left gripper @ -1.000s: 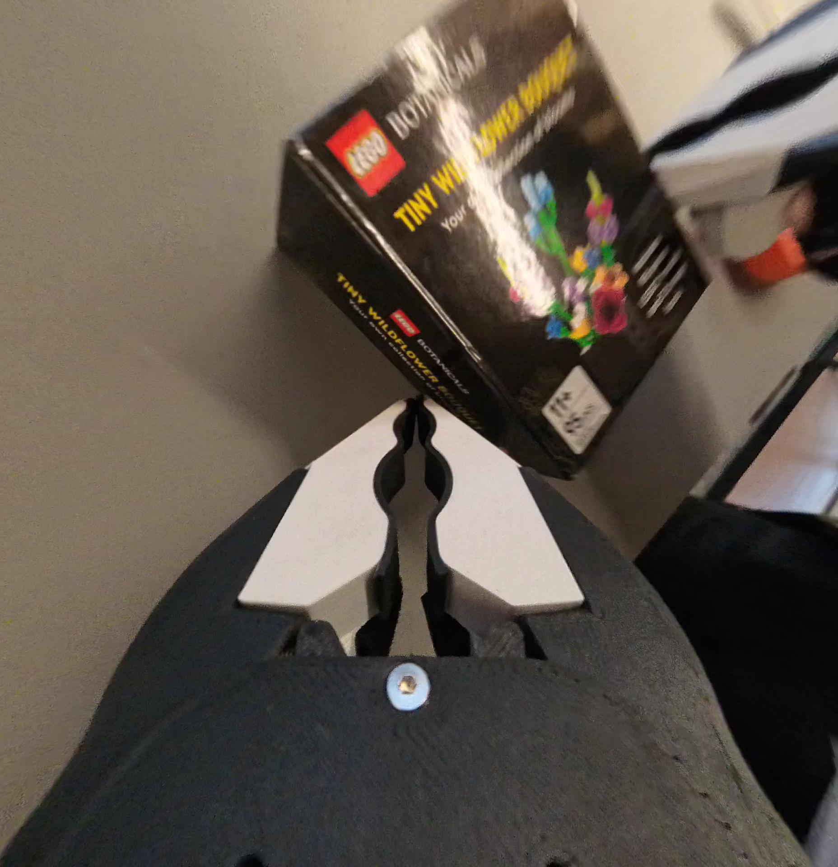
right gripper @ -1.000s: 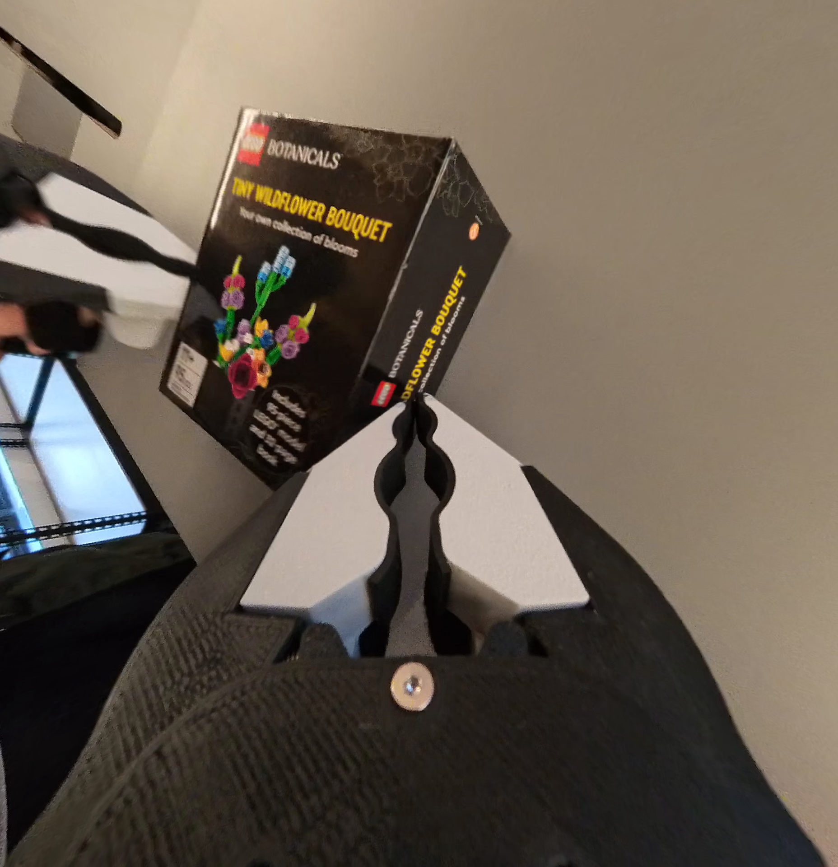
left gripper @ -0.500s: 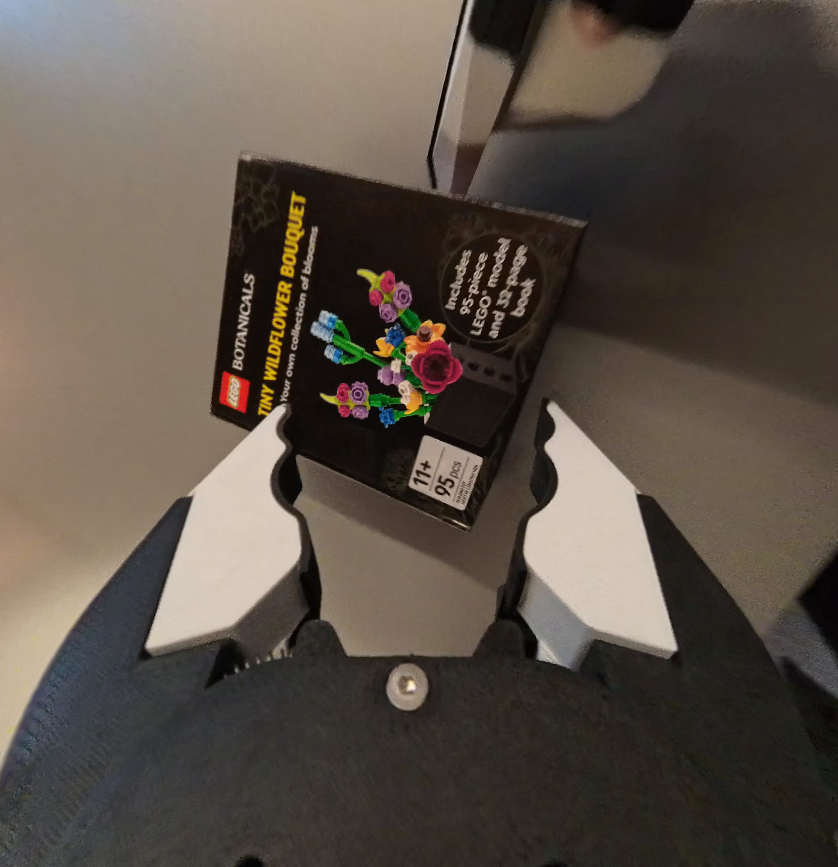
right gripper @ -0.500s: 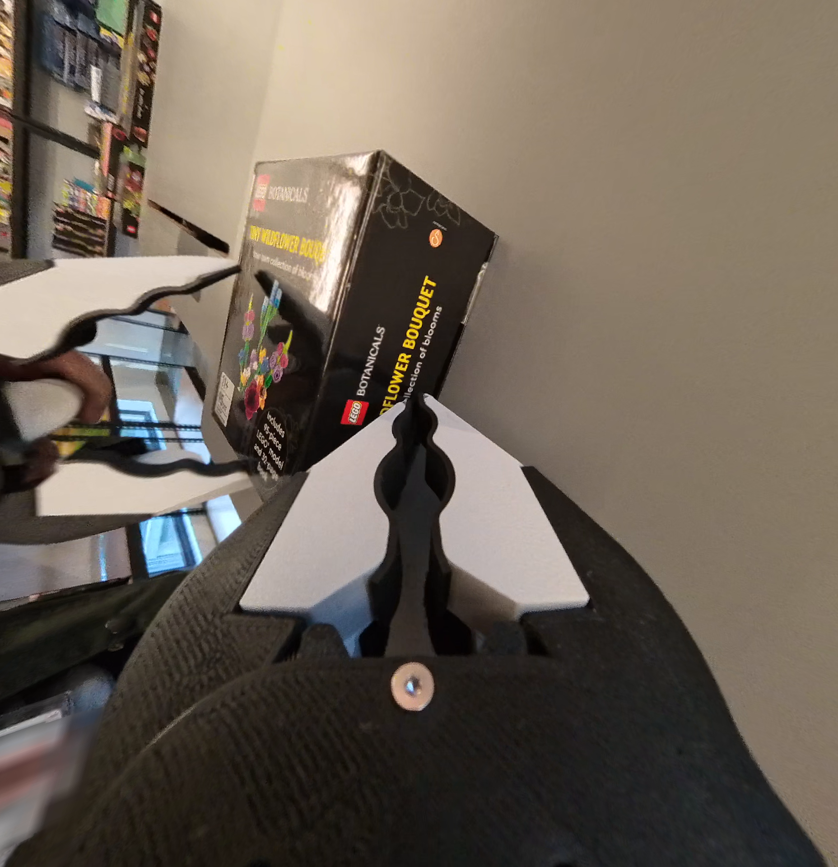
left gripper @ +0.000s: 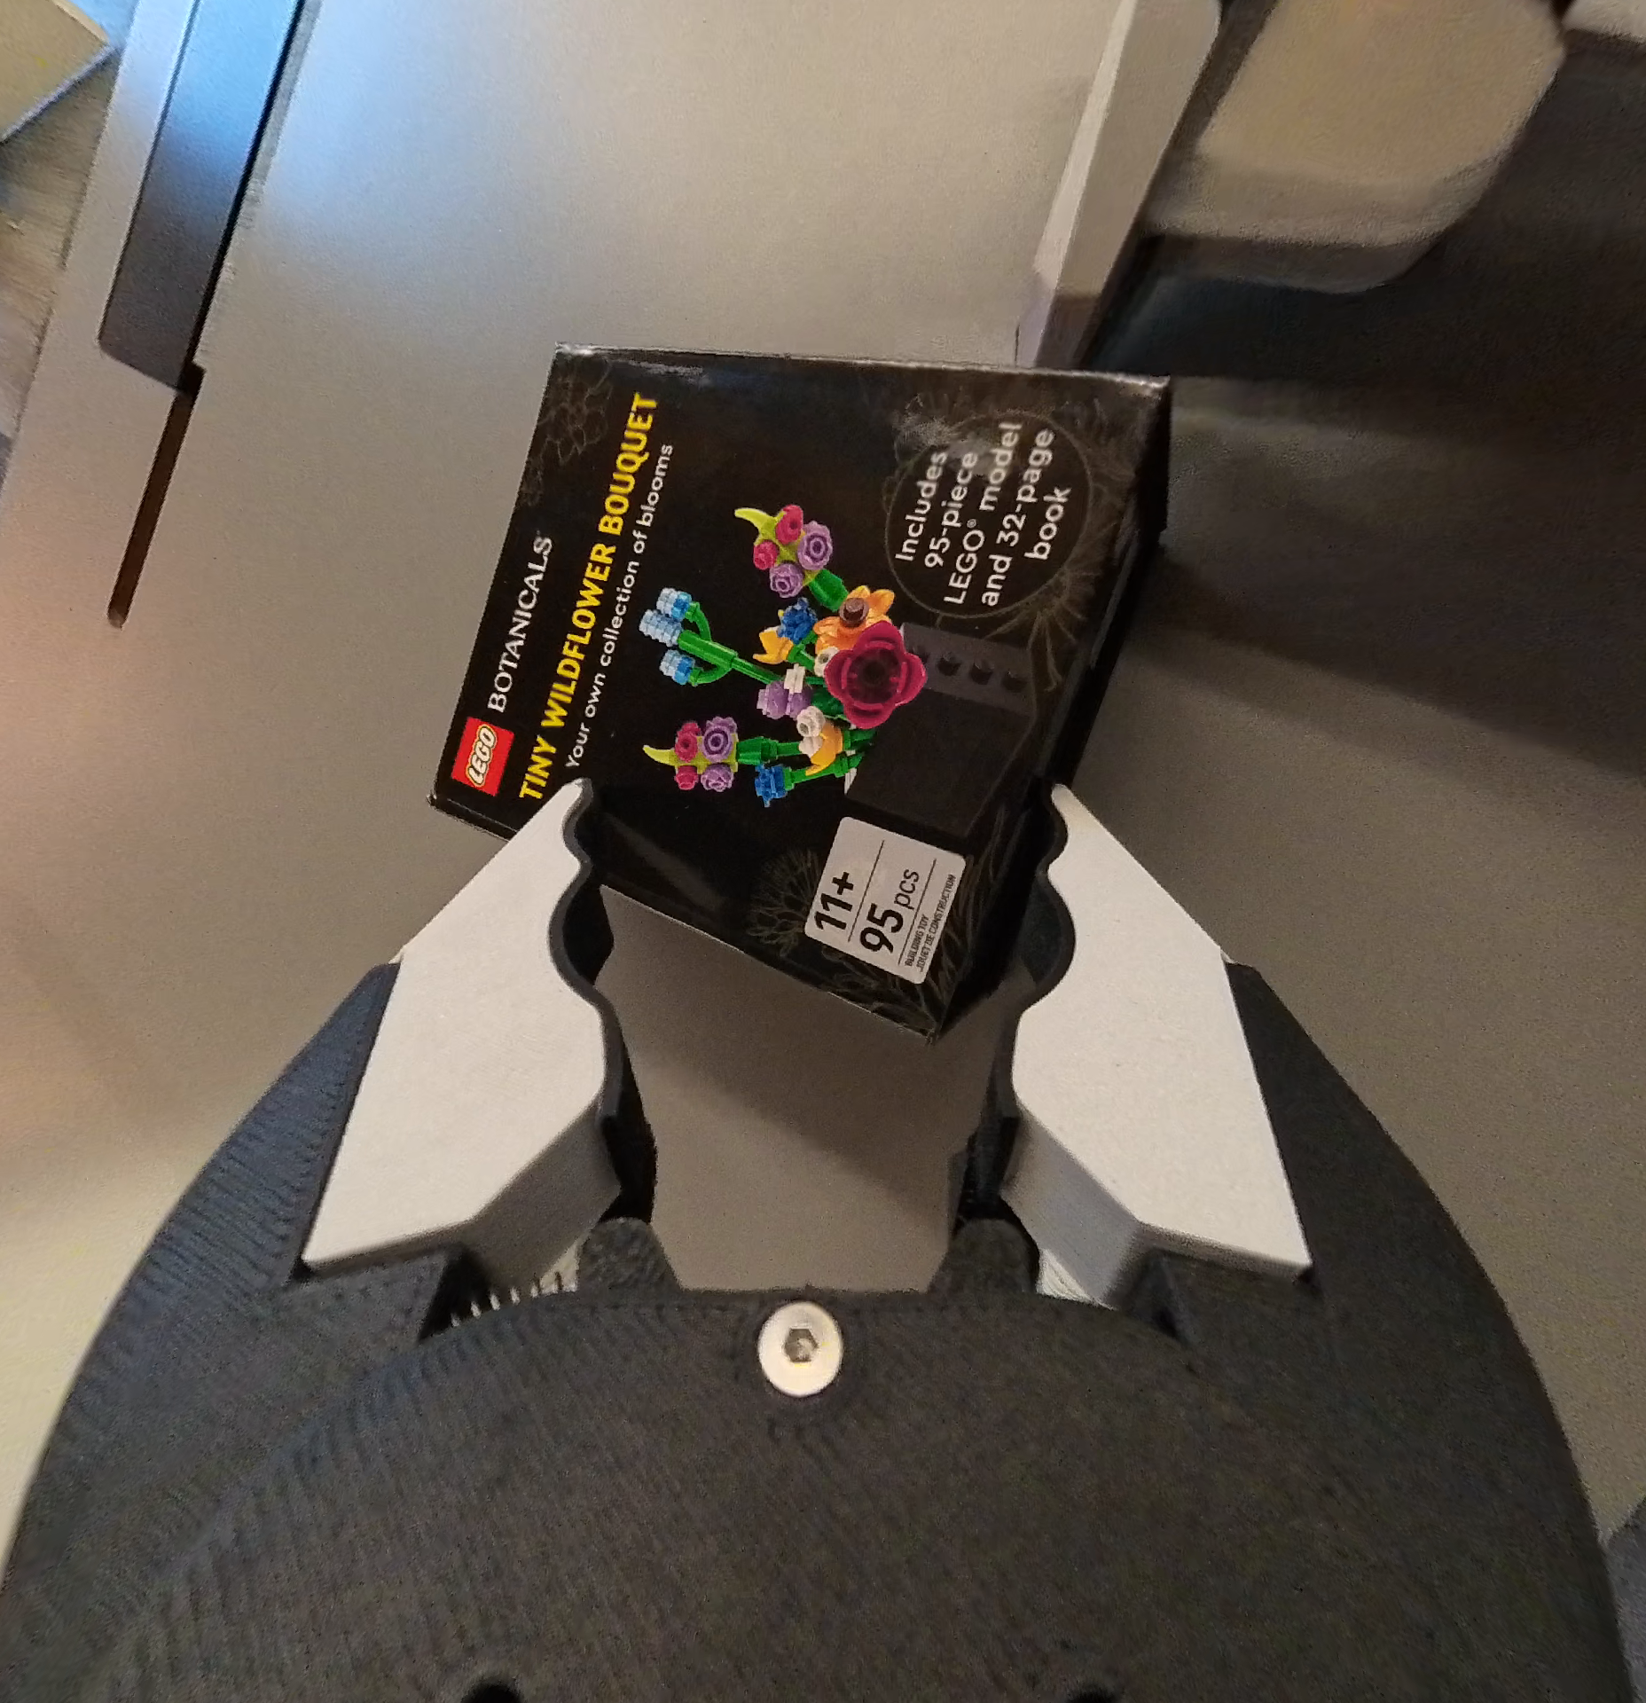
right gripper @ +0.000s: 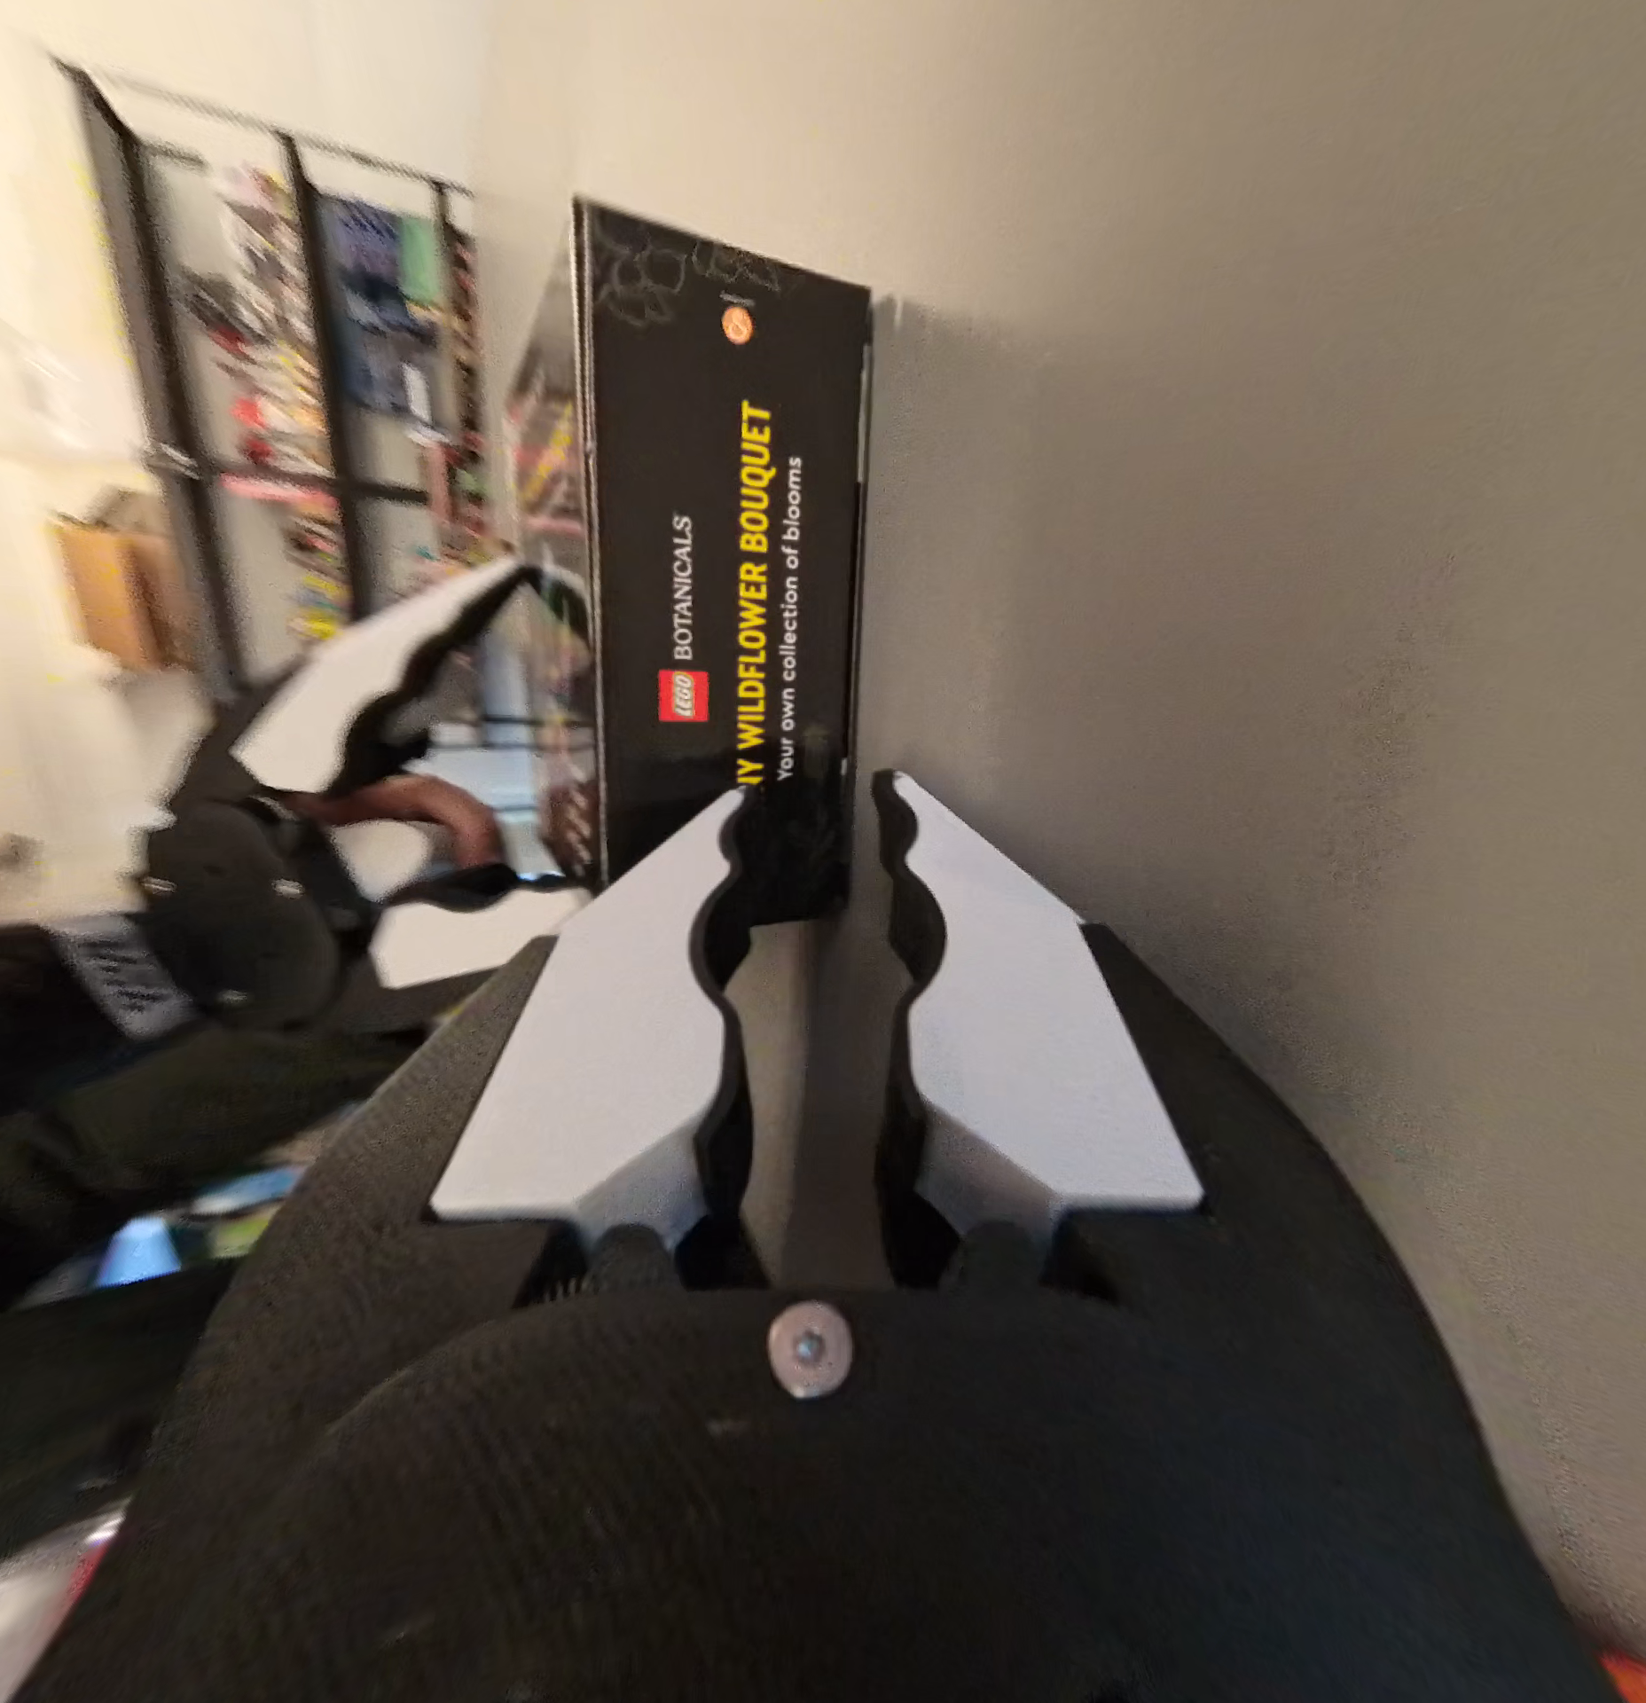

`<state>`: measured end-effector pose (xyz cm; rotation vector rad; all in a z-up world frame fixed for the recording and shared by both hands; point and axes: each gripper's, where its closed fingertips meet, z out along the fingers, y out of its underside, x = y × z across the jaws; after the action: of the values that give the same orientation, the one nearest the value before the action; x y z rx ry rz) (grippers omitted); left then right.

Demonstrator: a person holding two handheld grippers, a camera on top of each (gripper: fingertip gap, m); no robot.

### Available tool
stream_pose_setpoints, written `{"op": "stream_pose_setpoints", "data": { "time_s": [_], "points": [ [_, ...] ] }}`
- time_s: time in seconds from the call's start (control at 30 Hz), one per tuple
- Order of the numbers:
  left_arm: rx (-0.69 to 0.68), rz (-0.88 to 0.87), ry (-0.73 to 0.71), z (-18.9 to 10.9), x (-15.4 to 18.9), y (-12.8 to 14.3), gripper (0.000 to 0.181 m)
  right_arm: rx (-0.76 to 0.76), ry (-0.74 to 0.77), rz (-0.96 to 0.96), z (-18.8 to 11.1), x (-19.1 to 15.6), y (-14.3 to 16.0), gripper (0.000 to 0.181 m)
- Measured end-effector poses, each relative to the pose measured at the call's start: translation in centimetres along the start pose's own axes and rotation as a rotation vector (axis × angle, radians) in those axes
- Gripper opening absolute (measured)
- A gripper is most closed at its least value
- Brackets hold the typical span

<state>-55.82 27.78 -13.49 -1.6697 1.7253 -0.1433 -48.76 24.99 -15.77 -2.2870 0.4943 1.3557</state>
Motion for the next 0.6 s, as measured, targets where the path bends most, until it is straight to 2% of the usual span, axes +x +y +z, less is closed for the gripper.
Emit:
{"op": "stream_pose_setpoints", "data": {
  "time_s": [0.13,0.3,0.43,0.6],
  "points": [
    [0.066,-0.051,-0.038,-0.5,-0.3,0.7,0.09,-0.014,-0.201,0.205,0.0,-2.1,0.1,0.051],
    [0.116,-0.073,-0.06,-0.8,-0.3,1.1,0.09,-0.052,-0.185,0.169,0.9,-2.9,0.2,0.064],
    [0.147,-0.088,-0.076,-0.9,-0.4,1.2,0.09,-0.079,-0.141,0.149,1.8,-2.6,-0.4,0.057],
    [0.183,-0.107,-0.089,-1.1,-0.7,1.7,0.09,-0.143,-0.17,0.196,2.8,-3.2,-0.2,0.058]
  ]
}}
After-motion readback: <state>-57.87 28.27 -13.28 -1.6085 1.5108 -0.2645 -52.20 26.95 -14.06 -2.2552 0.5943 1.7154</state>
